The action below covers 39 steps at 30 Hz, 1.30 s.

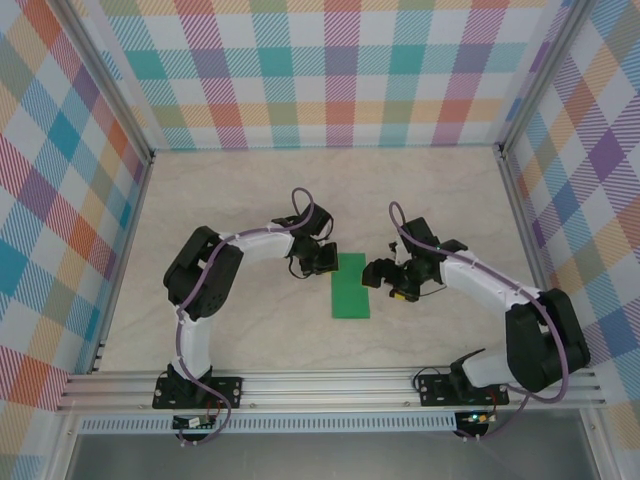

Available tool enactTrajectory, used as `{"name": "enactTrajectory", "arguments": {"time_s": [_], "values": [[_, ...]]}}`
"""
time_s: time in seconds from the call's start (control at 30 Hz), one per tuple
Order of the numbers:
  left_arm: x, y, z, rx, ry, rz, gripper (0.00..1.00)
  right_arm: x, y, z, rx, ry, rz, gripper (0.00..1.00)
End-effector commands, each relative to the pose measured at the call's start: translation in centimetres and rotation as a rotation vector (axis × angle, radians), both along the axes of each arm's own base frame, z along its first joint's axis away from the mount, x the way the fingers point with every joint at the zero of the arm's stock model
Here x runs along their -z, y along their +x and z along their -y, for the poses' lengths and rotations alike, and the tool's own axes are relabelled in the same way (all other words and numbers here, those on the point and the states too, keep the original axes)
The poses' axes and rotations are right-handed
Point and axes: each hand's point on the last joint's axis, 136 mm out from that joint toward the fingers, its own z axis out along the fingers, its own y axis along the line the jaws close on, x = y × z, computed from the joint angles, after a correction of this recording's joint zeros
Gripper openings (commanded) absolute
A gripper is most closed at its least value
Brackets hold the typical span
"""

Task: Fold a paper plane with a square sheet of paper (fold left side to right side)
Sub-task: Fold the triangle a second time at the center of the table.

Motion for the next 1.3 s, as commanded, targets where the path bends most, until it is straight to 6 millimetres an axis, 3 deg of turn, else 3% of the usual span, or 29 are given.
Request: {"name": "enactTrajectory", "arguments": {"time_s": [0.0,0.77,1.27], "values": [[1.6,-0.8,-1.1,0.000,0.053,-0.028,0.06,-0.7,0.7,-1.5,0.003,0.063,-0.015,0.81],[1.4,-1.0,-1.0,0.005,0.044,-0.023,0.05,3.1,0.2,-4.2,-0.016,0.104,-0.145,0.67],[1.2,-0.9,-0.9,0.010,0.041,-0.018,0.05,3.7,0.6,-4.8,-0.027,0.111,-0.140,0.64]]}}
